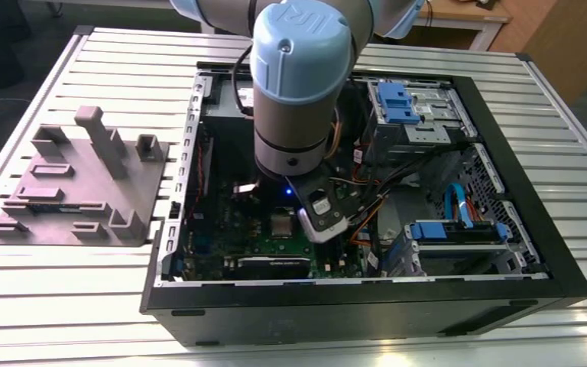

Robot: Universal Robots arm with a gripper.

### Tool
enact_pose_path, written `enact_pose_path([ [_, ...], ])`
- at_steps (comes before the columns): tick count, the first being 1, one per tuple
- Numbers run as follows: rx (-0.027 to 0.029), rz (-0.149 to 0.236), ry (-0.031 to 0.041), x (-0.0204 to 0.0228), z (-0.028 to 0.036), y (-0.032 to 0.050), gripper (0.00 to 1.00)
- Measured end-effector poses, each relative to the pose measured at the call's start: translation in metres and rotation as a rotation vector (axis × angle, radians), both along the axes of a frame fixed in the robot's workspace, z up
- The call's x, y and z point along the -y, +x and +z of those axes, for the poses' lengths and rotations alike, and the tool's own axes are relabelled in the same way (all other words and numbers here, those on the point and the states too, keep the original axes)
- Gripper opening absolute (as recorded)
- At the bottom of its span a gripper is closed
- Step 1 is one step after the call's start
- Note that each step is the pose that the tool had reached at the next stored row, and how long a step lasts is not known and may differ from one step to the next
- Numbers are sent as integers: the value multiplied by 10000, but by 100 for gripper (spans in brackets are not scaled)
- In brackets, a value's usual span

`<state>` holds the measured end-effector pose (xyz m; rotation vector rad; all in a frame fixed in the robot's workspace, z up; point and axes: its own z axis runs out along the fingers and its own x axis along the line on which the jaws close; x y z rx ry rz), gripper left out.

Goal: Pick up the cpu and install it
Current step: 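Place the cpu into insertion slot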

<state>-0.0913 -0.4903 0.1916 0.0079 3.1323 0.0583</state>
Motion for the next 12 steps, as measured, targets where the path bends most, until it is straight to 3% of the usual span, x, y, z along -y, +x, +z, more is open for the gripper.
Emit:
enact_pose_path([
  [5,-55,1,1,0,113,1,47],
  [8,-96,1,1,0,169,0,35],
  [12,-122,1,4,-1,184,1,17],
])
